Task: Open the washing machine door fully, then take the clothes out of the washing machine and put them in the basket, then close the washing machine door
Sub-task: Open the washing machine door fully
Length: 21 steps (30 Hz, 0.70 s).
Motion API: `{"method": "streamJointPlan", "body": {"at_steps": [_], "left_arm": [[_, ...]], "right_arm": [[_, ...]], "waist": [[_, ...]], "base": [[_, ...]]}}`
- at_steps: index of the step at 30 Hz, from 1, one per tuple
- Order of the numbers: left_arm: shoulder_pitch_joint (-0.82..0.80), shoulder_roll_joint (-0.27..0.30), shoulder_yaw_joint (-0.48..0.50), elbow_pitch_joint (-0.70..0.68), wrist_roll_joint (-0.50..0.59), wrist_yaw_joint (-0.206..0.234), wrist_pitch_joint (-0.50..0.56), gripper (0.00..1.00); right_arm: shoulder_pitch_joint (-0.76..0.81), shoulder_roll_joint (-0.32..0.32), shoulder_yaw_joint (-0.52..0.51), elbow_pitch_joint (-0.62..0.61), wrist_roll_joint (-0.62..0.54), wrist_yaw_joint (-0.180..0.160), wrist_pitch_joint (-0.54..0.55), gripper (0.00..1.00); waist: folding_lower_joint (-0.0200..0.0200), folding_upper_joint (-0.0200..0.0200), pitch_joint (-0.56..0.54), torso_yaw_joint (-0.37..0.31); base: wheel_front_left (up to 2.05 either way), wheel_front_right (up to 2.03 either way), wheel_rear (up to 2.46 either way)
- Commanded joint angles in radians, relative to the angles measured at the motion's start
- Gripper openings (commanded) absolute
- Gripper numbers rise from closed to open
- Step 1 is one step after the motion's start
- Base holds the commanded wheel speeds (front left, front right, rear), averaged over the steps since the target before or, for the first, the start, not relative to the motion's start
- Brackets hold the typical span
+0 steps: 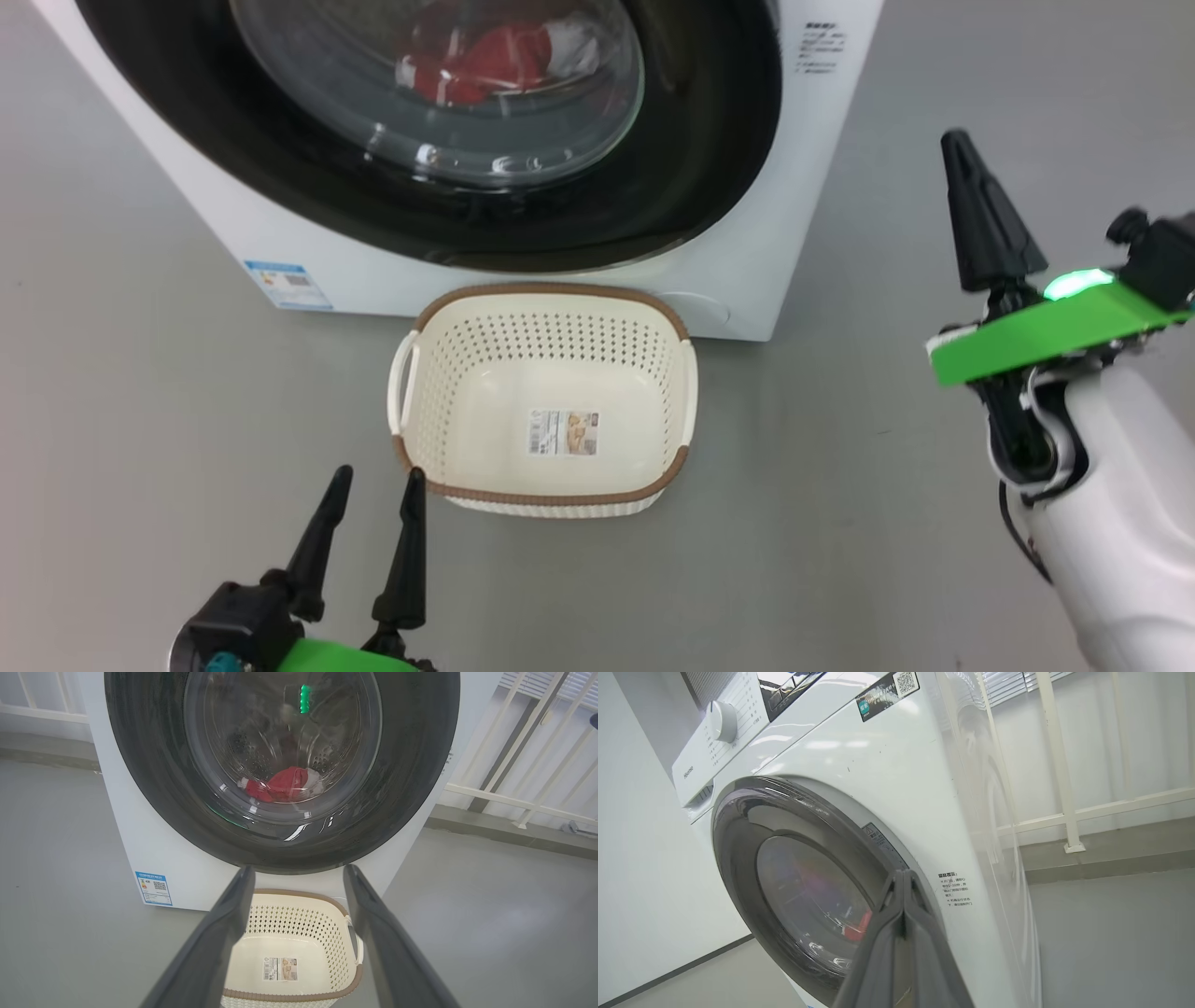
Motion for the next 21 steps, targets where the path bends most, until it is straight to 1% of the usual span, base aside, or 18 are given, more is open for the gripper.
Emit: {"method": "streamJointPlan", "body": {"at_steps": [1, 7, 12, 13, 14, 21], "left_arm": [[-0.036, 0.011, 0.022, -0.023, -0.011, 0.007, -0.012, 1.0], [-0.058, 0.011, 0.008, -0.02, -0.018, 0.007, -0.012, 1.0], [-0.07, 0.011, 0.0, -0.016, -0.02, 0.004, -0.012, 1.0], [-0.075, 0.011, -0.003, -0.014, -0.019, 0.002, -0.012, 1.0], [-0.075, 0.011, -0.003, -0.014, -0.019, 0.002, -0.012, 1.0], [-0.095, 0.011, -0.013, -0.011, -0.021, -0.007, -0.012, 1.0]], "right_arm": [[-0.05, -0.012, 0.031, -0.008, 0.03, 0.008, -0.006, 0.0], [-0.14, -0.037, 0.072, 0.03, 0.137, 0.008, -0.006, 0.0], [-0.211, -0.073, 0.134, 0.066, 0.238, 0.008, -0.006, 0.0], [-0.239, -0.086, 0.157, 0.076, 0.288, 0.008, 0.0, 0.0], [-0.239, -0.086, 0.157, 0.076, 0.288, 0.008, 0.0, 0.0], [-0.336, -0.133, 0.212, 0.095, 0.461, 0.008, 0.062, 0.0]], "waist": [[0.0, 0.0, 0.028, 0.027], [0.0, 0.0, 0.055, 0.044], [0.0, 0.0, 0.073, 0.053], [0.0, 0.0, 0.079, 0.056], [0.0, 0.0, 0.079, 0.056], [0.0, 0.0, 0.113, 0.069]], "base": [[0.0, 0.0, 0.0], [0.0, 0.0, 0.0], [0.0, 0.0, 0.0], [0.0, 0.0, 0.0], [0.0, 0.0, 0.0], [0.0, 0.0, 0.0]]}}
